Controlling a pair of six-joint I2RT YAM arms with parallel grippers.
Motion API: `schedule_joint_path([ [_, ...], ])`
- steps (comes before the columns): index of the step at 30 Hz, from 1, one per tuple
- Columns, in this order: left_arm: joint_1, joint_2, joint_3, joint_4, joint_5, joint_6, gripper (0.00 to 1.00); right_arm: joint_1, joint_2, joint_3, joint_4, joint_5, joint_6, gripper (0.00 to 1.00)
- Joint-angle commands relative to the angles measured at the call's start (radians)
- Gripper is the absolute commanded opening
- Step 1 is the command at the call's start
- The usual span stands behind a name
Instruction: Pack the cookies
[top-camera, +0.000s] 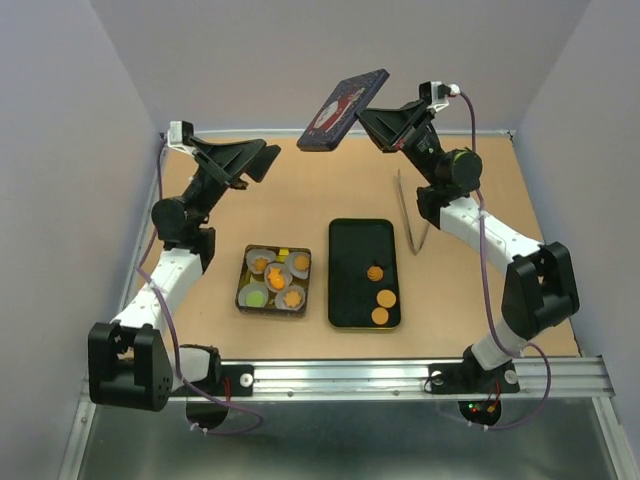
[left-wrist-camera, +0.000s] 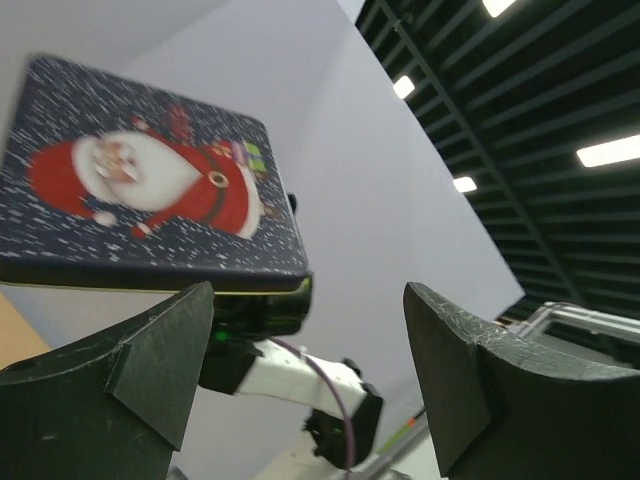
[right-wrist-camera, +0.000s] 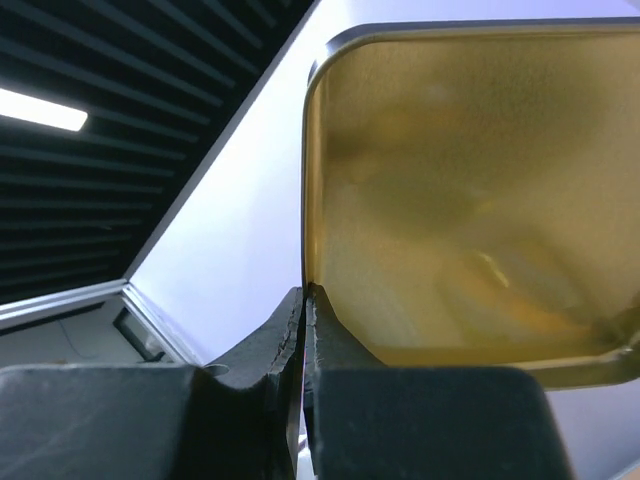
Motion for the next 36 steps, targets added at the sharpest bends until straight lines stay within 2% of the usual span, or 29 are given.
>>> schedule_joint_path([
  [1, -0.089, 0.064, -0.028, 0.327, 0.001, -0.203, 0.87, 0.000, 0.033, 0.096, 0.457, -0.032, 0.074, 0.01],
  [7, -0.153, 0.078, -0.079, 0.269, -0.029, -0.202, 0.86, -0.002, 0.066, 0.171, 0.468, -0.073, 0.070, 0.00],
  [12, -0.179, 0.097, -0.083, 0.270, -0.034, -0.215, 0.86, -0.002, 0.069, 0.172, 0.473, -0.093, 0.066, 0.01],
  [21, -0.233, 0.198, -0.018, 0.373, -0.089, -0.263, 0.86, -0.002, 0.067, 0.133, 0.523, -0.107, 0.083, 0.01],
  [25, -0.264, 0.242, 0.001, 0.408, -0.153, -0.278, 0.80, 0.000, 0.076, 0.132, 0.558, -0.123, 0.109, 0.01],
  [36, -0.288, 0.287, 0.036, 0.510, -0.233, -0.332, 0.74, -0.003, 0.044, 0.012, 0.580, -0.141, 0.111, 0.01],
])
